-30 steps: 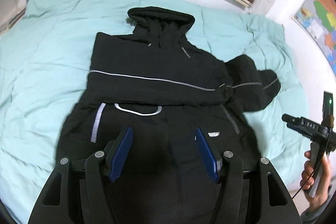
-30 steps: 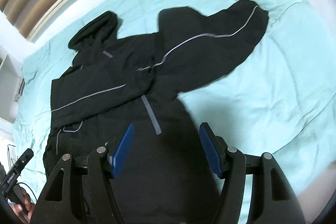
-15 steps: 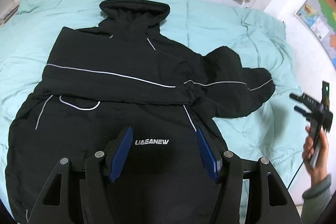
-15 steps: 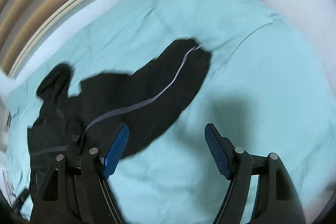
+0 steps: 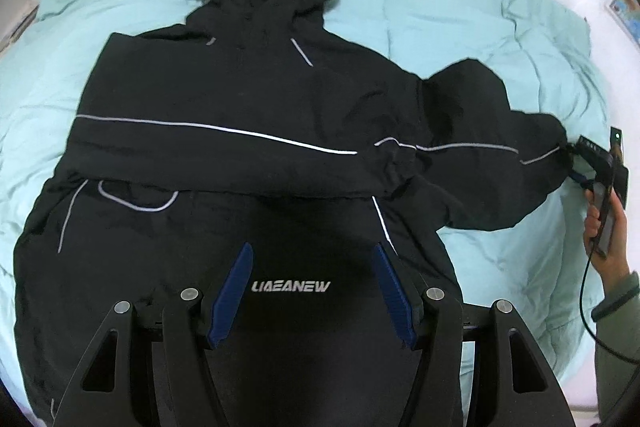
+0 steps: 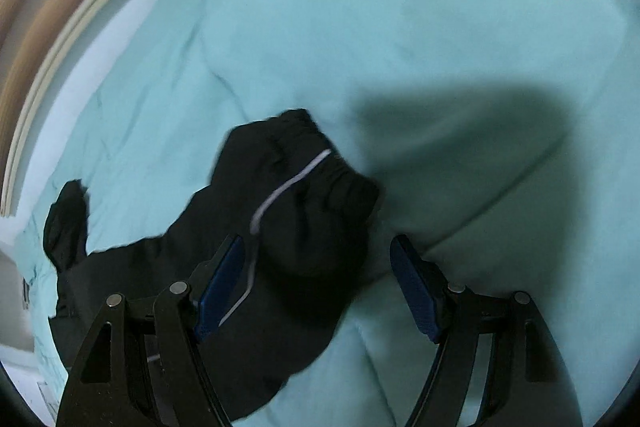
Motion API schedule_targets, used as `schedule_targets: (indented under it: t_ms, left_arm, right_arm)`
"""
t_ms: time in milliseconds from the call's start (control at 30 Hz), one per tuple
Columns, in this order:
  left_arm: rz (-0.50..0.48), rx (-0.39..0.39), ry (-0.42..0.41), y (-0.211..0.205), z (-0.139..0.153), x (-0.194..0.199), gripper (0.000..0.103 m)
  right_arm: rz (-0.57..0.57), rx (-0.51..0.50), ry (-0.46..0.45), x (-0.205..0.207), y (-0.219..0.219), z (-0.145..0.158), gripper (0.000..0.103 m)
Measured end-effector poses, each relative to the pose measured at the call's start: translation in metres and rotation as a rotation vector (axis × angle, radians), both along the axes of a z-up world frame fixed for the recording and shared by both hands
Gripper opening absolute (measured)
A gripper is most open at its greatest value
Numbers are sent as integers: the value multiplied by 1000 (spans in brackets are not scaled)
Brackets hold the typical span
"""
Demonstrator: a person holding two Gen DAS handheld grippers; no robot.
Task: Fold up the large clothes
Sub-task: 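Move the right tool to the other sleeve cuff and close on it, then lift the sleeve with the right tool and fold it across the jacket body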
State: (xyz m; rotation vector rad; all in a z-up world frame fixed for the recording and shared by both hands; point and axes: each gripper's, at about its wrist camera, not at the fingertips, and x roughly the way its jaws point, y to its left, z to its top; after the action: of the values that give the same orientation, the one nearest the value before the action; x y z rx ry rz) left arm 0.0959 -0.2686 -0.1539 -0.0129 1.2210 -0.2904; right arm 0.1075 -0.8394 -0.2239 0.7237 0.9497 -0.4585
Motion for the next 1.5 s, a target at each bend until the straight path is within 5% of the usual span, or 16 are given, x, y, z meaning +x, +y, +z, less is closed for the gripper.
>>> schedule_targets:
  t_ms: [133, 200, 233, 300, 367, 567, 667, 900, 1000, 1133, 1500]
  left_arm:
    - [-33, 21, 18, -18, -7, 8, 65]
    - [-47, 20, 26, -27, -10, 12, 65]
    - [-52, 19, 27, -31, -10, 12, 65]
    - [-69, 17, 27, -39, -10, 13, 65]
    - [-93, 19, 22, -48, -10, 12, 65]
    - [-130, 22, 18, -60, -13, 11, 65]
    - [-133, 20, 52, -59, -32, 14, 65]
    - [-59, 50, 173, -32, -96, 10, 65]
    - [-27, 54, 200, -16, -108, 6, 65]
    - [-1, 18, 153, 2, -95, 4, 65]
    - [31, -62, 1, 63, -49, 7, 65]
  right_arm:
    - [20, 52, -38, 14, -1, -11, 84]
    - [64, 90, -72, 20, 5, -12, 77]
    - [88, 87, -89, 22, 12, -10, 69]
    - [135, 57, -94, 24, 26, -4, 33]
    - [151, 0, -108, 19, 38, 8, 16]
    - [70, -212, -201, -40, 56, 84, 15]
    - [2, -230, -217, -75, 49, 100, 15]
    - [-82, -99, -7, -76, 25, 11, 14]
    - [-124, -11, 1, -73, 13, -11, 14]
    - [-99, -83, 37, -60, 31, 9, 14]
    - [96, -214, -114, -26, 154, 108, 14]
